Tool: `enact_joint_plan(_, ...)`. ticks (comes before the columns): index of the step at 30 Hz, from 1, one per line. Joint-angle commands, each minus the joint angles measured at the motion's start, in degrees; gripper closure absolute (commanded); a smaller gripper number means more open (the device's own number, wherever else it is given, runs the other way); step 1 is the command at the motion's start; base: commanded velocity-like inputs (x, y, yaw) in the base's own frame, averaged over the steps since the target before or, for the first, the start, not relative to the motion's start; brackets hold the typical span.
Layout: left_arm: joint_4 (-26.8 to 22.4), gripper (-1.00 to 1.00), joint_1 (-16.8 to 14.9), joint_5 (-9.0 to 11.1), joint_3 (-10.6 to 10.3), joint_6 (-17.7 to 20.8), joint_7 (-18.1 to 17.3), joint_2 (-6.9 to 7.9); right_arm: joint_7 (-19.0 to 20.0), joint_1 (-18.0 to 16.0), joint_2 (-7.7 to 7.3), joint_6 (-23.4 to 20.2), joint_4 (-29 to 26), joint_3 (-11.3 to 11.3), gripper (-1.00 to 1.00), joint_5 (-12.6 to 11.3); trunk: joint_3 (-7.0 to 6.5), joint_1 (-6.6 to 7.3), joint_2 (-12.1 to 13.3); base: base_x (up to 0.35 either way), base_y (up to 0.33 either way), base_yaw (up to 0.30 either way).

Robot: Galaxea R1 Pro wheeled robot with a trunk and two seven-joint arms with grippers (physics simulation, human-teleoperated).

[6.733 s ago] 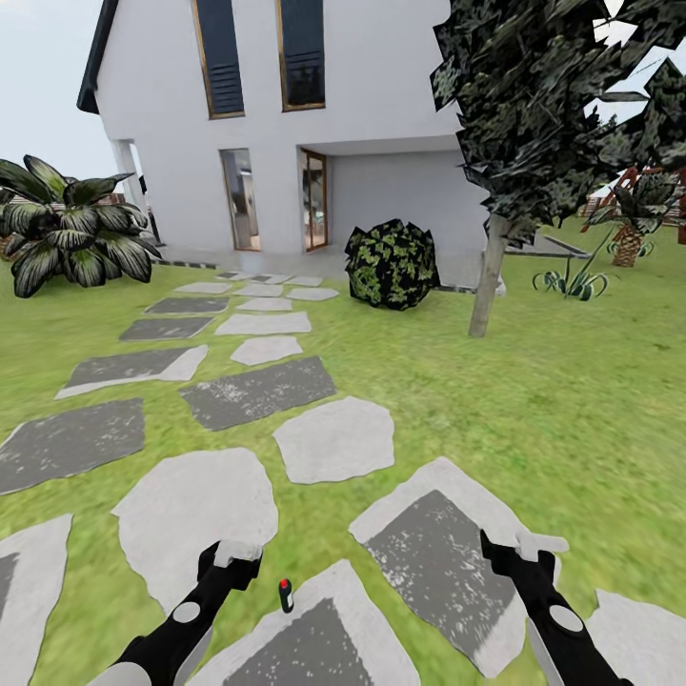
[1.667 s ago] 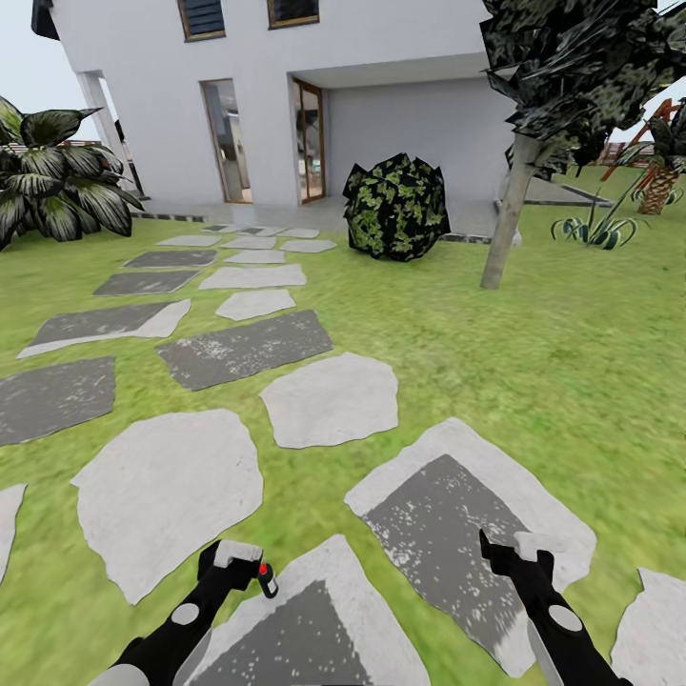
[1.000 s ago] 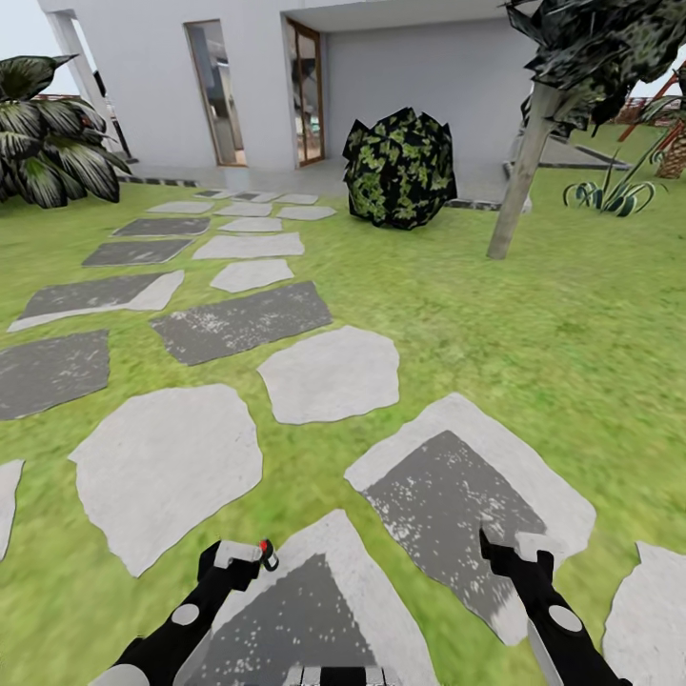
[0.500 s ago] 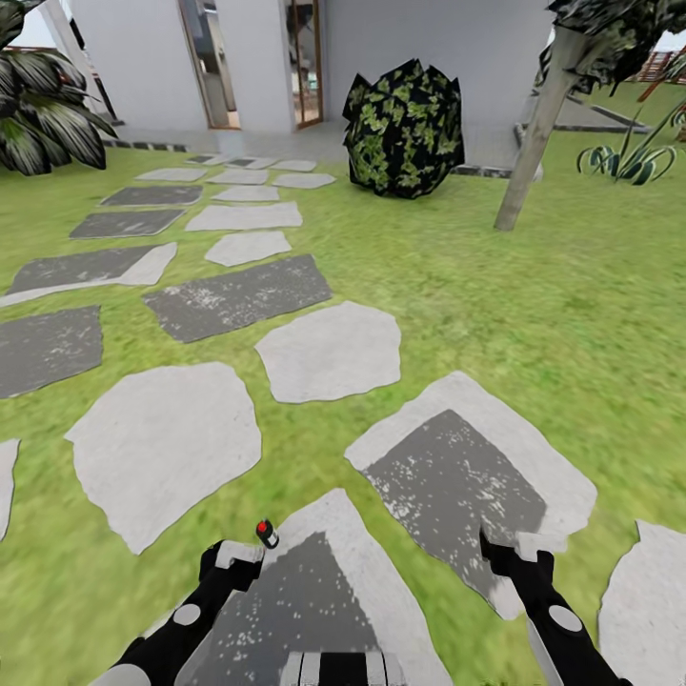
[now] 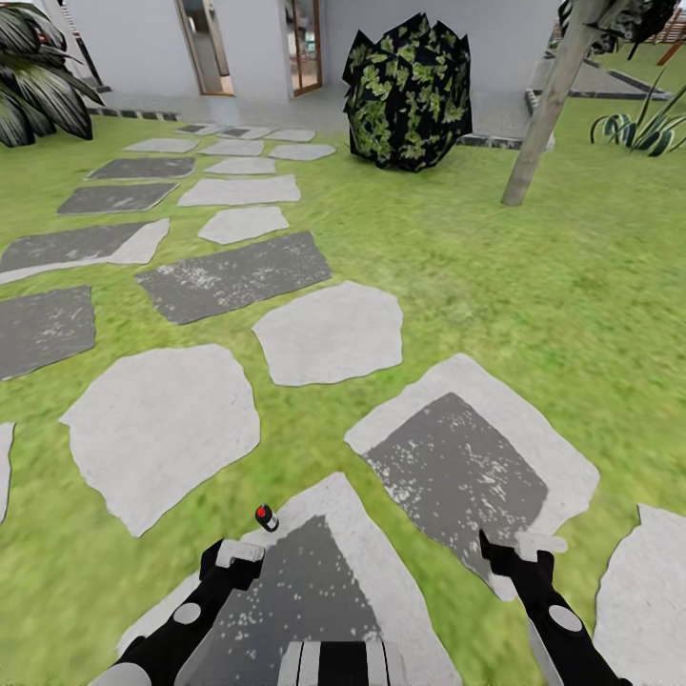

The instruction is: Pick up the pesticide atomizer in the garden and spray insectifuge to fully cover both potted plants in the garden.

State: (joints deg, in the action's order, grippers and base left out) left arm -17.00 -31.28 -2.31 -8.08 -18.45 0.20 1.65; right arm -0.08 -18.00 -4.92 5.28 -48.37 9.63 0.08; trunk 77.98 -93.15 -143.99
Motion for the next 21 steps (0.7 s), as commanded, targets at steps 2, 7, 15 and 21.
enact_joint_plan(2,0.03,-1.0,-0.07,-0.24,-0.1,-0.18,0.05,0.02,-0.01,-0.02,0.0,0.17,0.03,0.02,-1.0,0.01,0.1,0.01,-0.01,0.0,0.0,0.0)
enact_joint_plan(7,0.03,-1.0,-0.1,-0.24,-0.1,-0.18,0.0,0.02,-0.01,-0.02,0.0,0.17,0.03,-0.04,-1.0,0.01,1.03,-0.09,-0.07,0.0,0.0,0.0)
enact_joint_plan(15,0.03,-1.0,-0.1,-0.24,-0.1,-0.39,0.05,-0.06,-0.01,-0.02,0.0,0.17,0.03,-0.05,-1.0,0.01,1.03,-0.09,-0.07,0.01,-0.001,0.0)
enact_joint_plan(21,0.0,-1.0,-0.1,-0.28,-0.07,-0.4,0.06,0.0,-0.01,-0.02,0.0,0.17,0.03,-0.05,-1.0,0.01,1.03,-0.09,-0.07,0.151,-0.074,0.0)
